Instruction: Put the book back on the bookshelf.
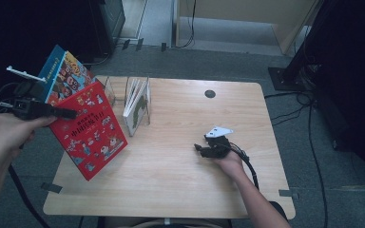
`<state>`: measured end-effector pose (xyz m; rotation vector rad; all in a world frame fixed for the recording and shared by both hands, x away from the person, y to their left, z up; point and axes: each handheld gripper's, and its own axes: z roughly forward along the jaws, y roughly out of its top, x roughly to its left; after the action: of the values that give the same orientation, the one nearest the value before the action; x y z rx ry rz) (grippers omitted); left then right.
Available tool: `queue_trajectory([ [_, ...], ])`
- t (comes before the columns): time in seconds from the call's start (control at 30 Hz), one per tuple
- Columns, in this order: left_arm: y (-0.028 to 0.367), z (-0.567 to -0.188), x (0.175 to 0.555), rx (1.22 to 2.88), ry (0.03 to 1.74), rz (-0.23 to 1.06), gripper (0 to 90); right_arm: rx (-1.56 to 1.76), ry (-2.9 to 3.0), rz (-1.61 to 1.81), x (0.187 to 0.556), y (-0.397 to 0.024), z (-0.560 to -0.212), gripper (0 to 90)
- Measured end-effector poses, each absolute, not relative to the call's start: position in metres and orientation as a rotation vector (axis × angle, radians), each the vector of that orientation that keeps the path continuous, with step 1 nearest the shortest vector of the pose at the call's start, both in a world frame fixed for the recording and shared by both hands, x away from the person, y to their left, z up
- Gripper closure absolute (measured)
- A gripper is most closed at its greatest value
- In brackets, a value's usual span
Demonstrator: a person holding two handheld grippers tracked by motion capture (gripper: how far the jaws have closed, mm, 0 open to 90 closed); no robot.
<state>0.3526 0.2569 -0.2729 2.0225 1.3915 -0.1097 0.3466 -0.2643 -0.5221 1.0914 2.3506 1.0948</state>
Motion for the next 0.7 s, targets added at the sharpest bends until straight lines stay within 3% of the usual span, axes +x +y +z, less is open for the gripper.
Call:
queue_trajectory([
  [0.7, 0.239, -0.268, 0.403, 2.051, 1.435, -0.037, 79.7, 1.101, 2.345, 1.094, 0.346, -0.263, -0.522, 37.3],
])
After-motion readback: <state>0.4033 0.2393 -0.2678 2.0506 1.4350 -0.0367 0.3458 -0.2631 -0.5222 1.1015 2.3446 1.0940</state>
